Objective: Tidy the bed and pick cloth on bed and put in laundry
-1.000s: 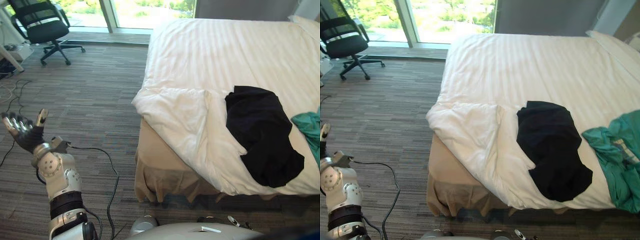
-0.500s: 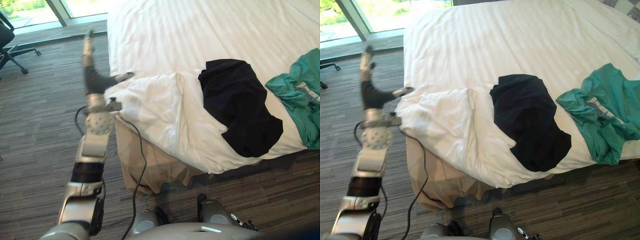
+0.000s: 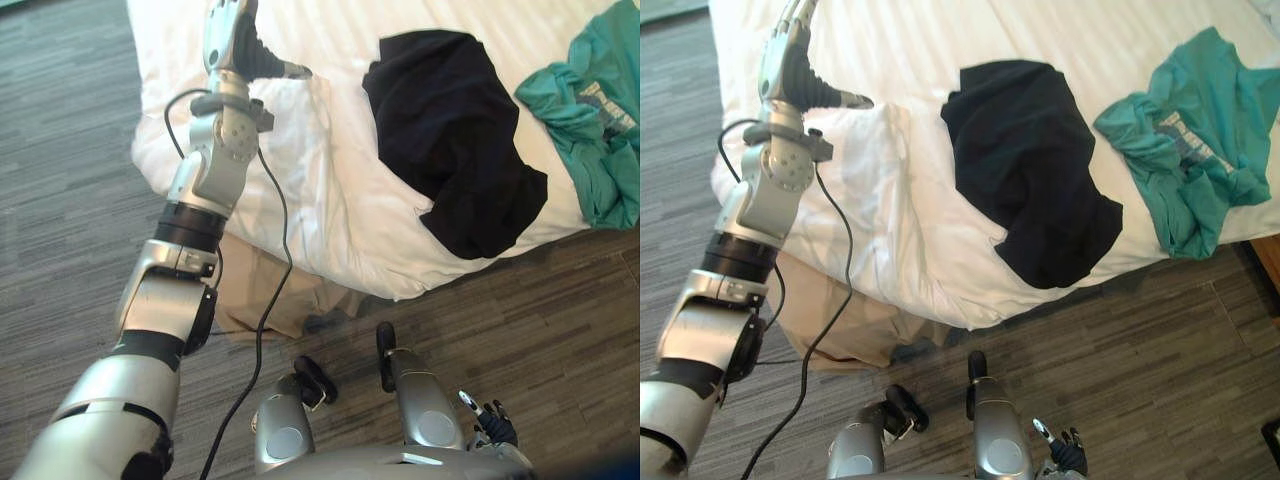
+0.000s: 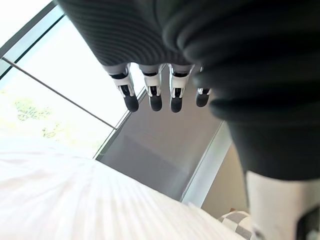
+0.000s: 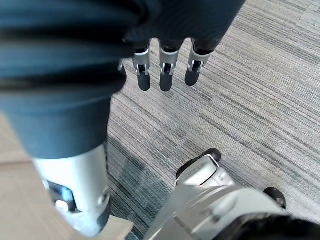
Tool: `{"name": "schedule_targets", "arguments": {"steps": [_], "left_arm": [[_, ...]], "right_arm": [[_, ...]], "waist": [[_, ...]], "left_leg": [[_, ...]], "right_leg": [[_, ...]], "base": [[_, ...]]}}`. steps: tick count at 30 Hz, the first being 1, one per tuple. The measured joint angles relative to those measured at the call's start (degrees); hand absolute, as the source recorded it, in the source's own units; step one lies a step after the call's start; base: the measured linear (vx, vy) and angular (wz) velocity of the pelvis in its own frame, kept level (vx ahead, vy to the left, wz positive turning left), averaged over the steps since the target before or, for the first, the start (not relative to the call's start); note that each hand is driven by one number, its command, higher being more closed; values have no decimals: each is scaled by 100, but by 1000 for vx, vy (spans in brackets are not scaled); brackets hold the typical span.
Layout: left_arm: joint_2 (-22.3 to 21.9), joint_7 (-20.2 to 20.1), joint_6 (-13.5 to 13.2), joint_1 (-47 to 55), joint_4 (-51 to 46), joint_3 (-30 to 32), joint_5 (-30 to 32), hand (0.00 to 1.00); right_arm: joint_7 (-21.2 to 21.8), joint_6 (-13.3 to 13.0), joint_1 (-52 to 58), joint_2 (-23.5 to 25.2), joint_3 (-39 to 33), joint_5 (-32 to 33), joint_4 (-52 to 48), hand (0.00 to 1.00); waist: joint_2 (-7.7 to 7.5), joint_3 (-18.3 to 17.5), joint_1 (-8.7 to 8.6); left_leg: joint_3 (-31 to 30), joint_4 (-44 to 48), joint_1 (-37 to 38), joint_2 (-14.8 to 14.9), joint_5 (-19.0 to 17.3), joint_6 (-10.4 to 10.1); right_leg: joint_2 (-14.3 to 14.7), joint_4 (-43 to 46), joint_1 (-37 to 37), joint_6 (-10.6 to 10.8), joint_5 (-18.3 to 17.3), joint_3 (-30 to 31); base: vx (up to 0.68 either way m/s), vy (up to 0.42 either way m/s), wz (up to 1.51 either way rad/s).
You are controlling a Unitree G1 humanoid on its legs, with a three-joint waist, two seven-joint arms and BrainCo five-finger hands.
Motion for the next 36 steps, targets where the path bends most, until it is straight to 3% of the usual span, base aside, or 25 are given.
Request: {"name": "schedule_targets", "arguments": {"steps": [16, 17, 23, 31, 36], "left_arm": [[35, -999, 103, -293, 1473, 127, 113, 0], [49, -1035, 103, -293, 1512, 128, 114, 100], [85, -1206, 82, -264, 1523, 128, 230, 100], [231, -1208, -88, 1, 1413, -6, 336, 100], [505, -1351, -142, 775, 550, -969, 381, 100]], "right_arm": [[-7, -65, -27, -106, 491, 406, -316, 0], [-3, -68, -47, -116, 522, 410, -346, 0], [29, -64, -196, -222, 652, 409, -337, 0], [29, -89, -215, -278, 766, 403, -356, 0], [33, -86, -213, -316, 789, 333, -344, 0]], "waist": [[8, 291, 6], [0, 319, 2], [-4, 373, -6], [-4, 372, -20], [4, 364, 4]], "left_leg": [[152, -261, -459, -32, 242, 65], [162, -263, -478, -33, 250, 74], [182, -249, -638, -18, 272, 116], [120, -192, -664, 2, 274, 140], [-57, -234, -327, -17, 289, 151]], "right_leg": [[72, -681, -340, 11, 529, 18], [73, -692, -360, 14, 551, 21], [90, -998, -385, 1, 792, 31], [94, -1040, -341, 32, 860, 22], [77, -1038, 101, 22, 818, -132]], "base": [[-8, -32, -4], [-33, -60, -5], [-35, -59, -2], [-12, -60, 2], [1, -51, 14]]}}
